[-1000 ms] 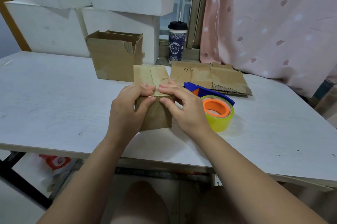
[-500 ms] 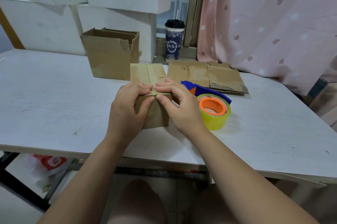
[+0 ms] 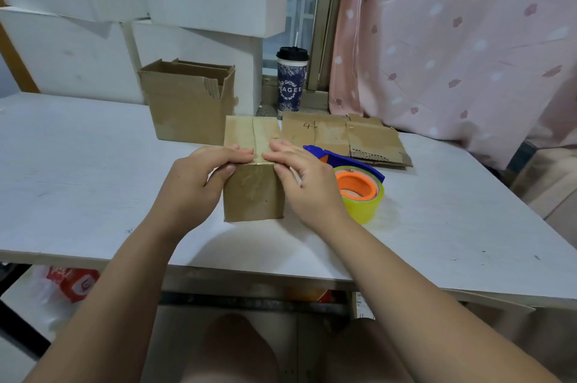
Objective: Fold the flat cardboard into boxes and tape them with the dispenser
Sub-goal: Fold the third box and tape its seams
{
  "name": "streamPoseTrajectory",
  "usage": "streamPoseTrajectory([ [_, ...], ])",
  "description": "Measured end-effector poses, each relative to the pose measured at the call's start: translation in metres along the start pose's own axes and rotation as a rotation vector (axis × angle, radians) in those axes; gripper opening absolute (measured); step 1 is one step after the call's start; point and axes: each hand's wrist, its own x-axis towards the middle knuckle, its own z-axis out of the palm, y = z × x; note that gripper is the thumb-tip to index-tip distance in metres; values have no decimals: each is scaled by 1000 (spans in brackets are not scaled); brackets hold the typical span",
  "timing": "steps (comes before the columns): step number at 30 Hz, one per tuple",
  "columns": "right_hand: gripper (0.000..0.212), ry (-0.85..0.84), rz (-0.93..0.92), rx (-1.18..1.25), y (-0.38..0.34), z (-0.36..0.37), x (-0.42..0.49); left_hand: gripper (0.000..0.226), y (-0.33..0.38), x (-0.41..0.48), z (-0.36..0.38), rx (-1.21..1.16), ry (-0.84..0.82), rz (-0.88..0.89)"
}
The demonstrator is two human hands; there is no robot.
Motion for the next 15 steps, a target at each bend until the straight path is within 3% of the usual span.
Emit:
streamPoseTrajectory([
  [4,37,3,65,-165,-19,16,-14,23,13,-4,-2,-38,70,-52],
  [7,55,-75,62,-194,-24,19,-21,35,23,-5,-5,-154,253,-66],
  [10,71,-18,24,-227,-27,24,-26,34,16,9,-11,-187,332,-151],
  [13,64,55,-3,-213,-30,31,-29,36,0,32,-19,-50,353,-343],
  [15,54,48,-5,-169,-29,33,-29,26,-10,44,-23,-65,333,-467],
])
